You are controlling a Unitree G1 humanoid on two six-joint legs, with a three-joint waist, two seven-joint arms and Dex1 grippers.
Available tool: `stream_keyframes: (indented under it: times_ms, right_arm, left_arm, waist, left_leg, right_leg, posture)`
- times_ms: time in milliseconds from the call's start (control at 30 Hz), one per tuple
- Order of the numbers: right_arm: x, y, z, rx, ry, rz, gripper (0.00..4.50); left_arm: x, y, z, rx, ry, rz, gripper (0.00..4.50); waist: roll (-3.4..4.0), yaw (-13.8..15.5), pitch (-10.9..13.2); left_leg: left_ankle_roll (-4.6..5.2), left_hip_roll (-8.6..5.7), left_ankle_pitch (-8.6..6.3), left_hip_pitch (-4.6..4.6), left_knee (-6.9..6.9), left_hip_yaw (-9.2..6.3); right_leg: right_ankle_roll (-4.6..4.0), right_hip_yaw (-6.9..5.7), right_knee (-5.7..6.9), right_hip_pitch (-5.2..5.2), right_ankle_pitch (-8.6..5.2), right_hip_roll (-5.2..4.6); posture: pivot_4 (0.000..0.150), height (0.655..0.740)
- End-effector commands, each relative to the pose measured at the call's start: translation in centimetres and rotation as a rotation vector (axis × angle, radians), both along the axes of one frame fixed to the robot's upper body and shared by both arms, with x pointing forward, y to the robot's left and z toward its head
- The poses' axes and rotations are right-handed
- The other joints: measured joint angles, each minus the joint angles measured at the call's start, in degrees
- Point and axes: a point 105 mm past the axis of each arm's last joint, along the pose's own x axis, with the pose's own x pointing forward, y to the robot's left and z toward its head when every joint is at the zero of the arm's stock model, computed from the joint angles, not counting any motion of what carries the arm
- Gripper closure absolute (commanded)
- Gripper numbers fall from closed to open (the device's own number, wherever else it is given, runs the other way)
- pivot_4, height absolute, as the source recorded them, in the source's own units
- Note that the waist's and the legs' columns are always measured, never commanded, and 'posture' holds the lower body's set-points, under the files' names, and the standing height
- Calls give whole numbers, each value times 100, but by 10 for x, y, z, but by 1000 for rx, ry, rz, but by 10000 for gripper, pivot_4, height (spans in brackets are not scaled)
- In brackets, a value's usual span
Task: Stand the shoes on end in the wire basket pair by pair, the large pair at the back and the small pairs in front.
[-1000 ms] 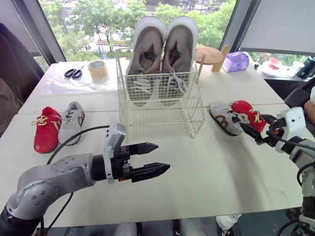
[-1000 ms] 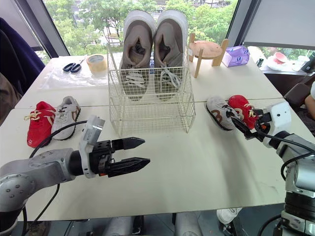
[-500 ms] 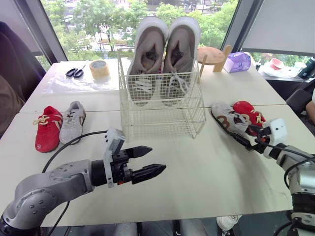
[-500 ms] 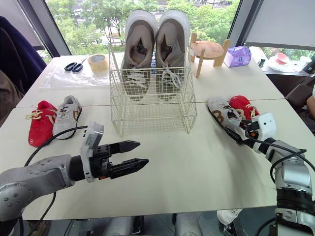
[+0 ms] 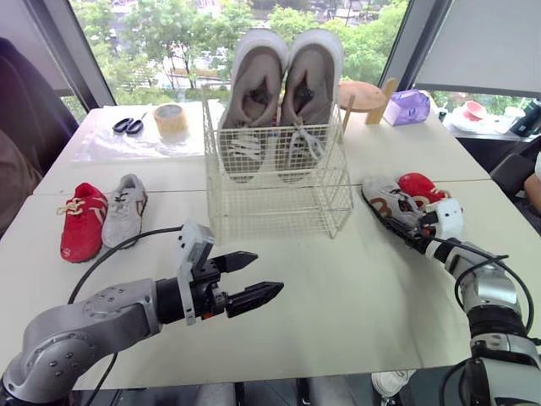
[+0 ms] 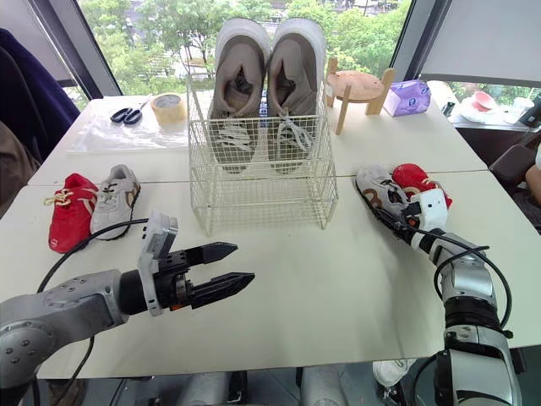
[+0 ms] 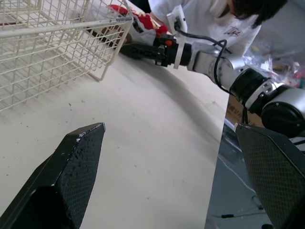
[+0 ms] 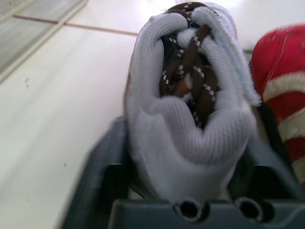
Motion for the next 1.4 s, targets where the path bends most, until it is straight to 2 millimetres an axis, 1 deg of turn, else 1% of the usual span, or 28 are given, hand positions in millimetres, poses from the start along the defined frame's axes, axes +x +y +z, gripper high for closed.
stream_keyframes:
  times_ms: [33, 67, 100, 133, 167, 200, 233, 267, 300, 333, 367, 400, 433, 500, 533, 567, 600, 633, 700, 767, 867, 1033, 1167, 1267, 1333, 1400]
  right_arm:
    - [3, 8, 12, -5, -58, -1, 34717]
    - [6, 6, 33, 8, -125, -20, 36747]
    - [9, 4, 55, 36, -190, -41, 36747]
    - [10, 4, 69, 57, -234, -54, 36747]
    - [11, 4, 114, 72, -350, -47, 36747]
    - [10, 6, 143, 78, -423, -35, 36747]
    - [5, 12, 182, 86, -518, 4, 36747]
    - [-4, 22, 219, 87, -606, 69, 36747]
    - [-12, 32, 244, 91, -661, 132, 36747]
    - [-26, 51, 269, 141, -697, 267, 36747]
    - [-38, 67, 282, 176, -699, 386, 36747]
    - [-53, 85, 294, 162, -704, 503, 36747]
    - [-64, 99, 303, 130, -706, 587, 36747]
    - [-78, 120, 312, 21, -723, 678, 36747]
    - [-81, 127, 314, -36, -732, 704, 36747]
    - [-83, 133, 314, -73, -736, 719, 36747]
    - [-83, 139, 314, -147, -752, 727, 36747]
    - [-82, 144, 313, -214, -771, 733, 36747]
    - [-78, 152, 312, -289, -811, 735, 36747]
    - [-75, 158, 309, -306, -834, 748, 36747]
    - [-73, 169, 297, -366, -848, 789, 36747]
    - [-82, 179, 295, -359, -874, 849, 36747]
    - [-84, 183, 290, -388, -869, 871, 36747]
    - [-88, 186, 287, -395, -866, 884, 36908]
    - [-89, 187, 286, -399, -862, 890, 36908]
    - [-89, 189, 284, -399, -857, 894, 36908]
  left_arm:
    - [0, 5, 22, -38, -76, -7, 0]
    - [4, 10, 34, -83, -96, 6, 0]
    - [8, 15, 46, -119, -117, 20, 0]
    - [11, 19, 53, -143, -131, 30, 0]
    - [20, 28, 76, -227, -169, 53, 0]
    - [25, 35, 93, -286, -192, 64, 0]
    - [34, 45, 120, -399, -232, 86, 0]
    - [42, 55, 146, -513, -265, 104, 0]
    - [47, 63, 164, -589, -283, 115, 0]
    - [53, 70, 178, -645, -288, 116, 0]
    - [55, 72, 184, -666, -284, 104, 0]
    - [55, 71, 189, -667, -282, 75, 0]
    - [56, 71, 192, -666, -277, 54, 0]
    - [62, 71, 199, -677, -264, 32, 0]
    - [65, 72, 203, -690, -258, 18, 0]
    - [66, 73, 206, -698, -255, 8, 0]
    - [67, 71, 210, -697, -252, -20, 0]
    - [68, 68, 213, -688, -253, -46, 0]
    - [70, 59, 216, -658, -250, -90, 0]
    - [73, 54, 216, -638, -240, -121, 0]
    - [79, 45, 216, -591, -234, -158, 0]
    - [98, 33, 214, -521, -235, -164, 0]
    - [105, 26, 217, -523, -248, -190, 0]
    - [106, 23, 221, -556, -246, -223, 7851]
    - [104, 22, 222, -566, -254, -236, 16505]
    - [102, 21, 224, -576, -258, -245, 26584]
  waist:
    - [0, -8, 0]
    - [1, -7, 0]
    - [1, -6, 1]
    - [6, 5, 6]
    - [14, 6, 11]
    - [27, 9, 22]
    - [52, 14, 37]
    - [70, 19, 51]
    - [90, 30, 65]
    - [93, 35, 65]
    - [89, 38, 61]
    - [81, 41, 48]
    - [68, 42, 38]
    - [42, 41, 25]
    - [37, 41, 28]
    - [33, 35, 30]
    - [33, 32, 36]
    - [33, 33, 37]
    - [29, 43, 40]
    - [28, 63, 39]
    - [27, 55, 39]
    - [27, 34, 40]
    - [27, 28, 40]
    - [26, 28, 40]
    - [26, 28, 40]
    - [27, 19, 41]
  left_leg:
    - [0, 1, 0, 6, -2, 0]
    - [0, 1, 0, 8, -2, 0]
    - [0, 1, 0, 8, -2, 1]
    - [0, 1, 0, 8, -2, 1]
    - [0, 1, 0, 5, -2, 1]
    - [0, 1, 0, 6, -1, 1]
    - [-1, 0, 1, -2, 2, 2]
    - [-1, -1, 2, -4, 5, 2]
    - [0, -3, 2, -14, 8, 2]
    - [0, -3, 3, -21, 9, 0]
    - [0, -3, 4, -36, 3, -4]
    - [0, -1, 3, -40, -8, -15]
    - [5, 2, 0, -35, -15, -21]
    - [39, 6, -22, -35, -21, -38]
    - [51, 7, -31, -39, -22, -41]
    - [53, 6, -32, -50, -18, -38]
    - [49, 2, -30, -56, -15, -31]
    - [48, -7, -29, -56, -3, -17]
    - [42, -13, -25, -56, 3, -7]
    - [29, -18, -18, -56, 4, -9]
    - [21, -19, -14, -51, 4, -13]
    - [9, -16, -6, -50, -1, -15]
    - [9, -14, -6, -50, -3, -15]
    - [9, -13, -6, -51, -3, -15]
    - [9, -13, -6, -52, -3, -14]
    - [9, -13, -6, -52, -3, -15]
  right_leg:
    - [0, 0, 0, 3, 0, 1]
    - [0, 0, 0, 5, 0, 0]
    - [0, 0, 0, 5, 0, 0]
    - [0, 0, 1, 6, 0, 0]
    - [0, 0, 2, 3, 0, -1]
    - [0, 0, 3, 3, 0, -1]
    - [0, 1, 6, -4, 2, -2]
    - [0, 2, 7, -6, 3, -3]
    - [2, 1, 7, -14, 4, -3]
    - [3, 1, 12, -20, 4, -3]
    - [12, 0, 10, -37, 8, 3]
    - [26, -10, 12, -39, 15, 6]
    - [35, -14, 12, -35, 10, 10]
    - [49, -22, 10, -28, -5, 18]
    - [50, -25, 7, -28, -6, 19]
    - [50, -25, 4, -30, -6, 16]
    - [51, -22, -5, -30, -5, 11]
    - [51, -14, -7, -33, -5, -5]
    - [51, -6, -7, -34, -5, -13]
    - [51, -6, -14, -28, -5, -14]
    - [52, -7, -8, -24, -5, -14]
    - [54, -8, 2, -31, -4, -10]
    - [54, -9, 7, -35, -4, -9]
    - [54, -9, 6, -36, -4, -8]
    - [54, -9, 6, -36, -4, -9]
    - [54, -9, 7, -38, -4, -9]
  posture:
    - [1500, 7400]
    - [1500, 7400]
    - [1500, 7400]
    - [1500, 7400]
    - [1500, 7400]
    - [1500, 7400]
    - [1500, 7400]
    - [1500, 7400]
    - [1500, 7400]
    - [1500, 7400]
    - [1500, 7400]
    - [1500, 7400]
    - [1500, 7400]
    - [1500, 7400]
    - [1500, 7400]
    - [1500, 7400]
    - [1500, 7400]
    - [1500, 7400]
    - [1500, 7400]
    - [1500, 7400]
    - [1500, 7400]
    - [1500, 7400]
    - [1500, 7400]
    - [1500, 7400]
    - [1500, 7400]
    - [1500, 7400]
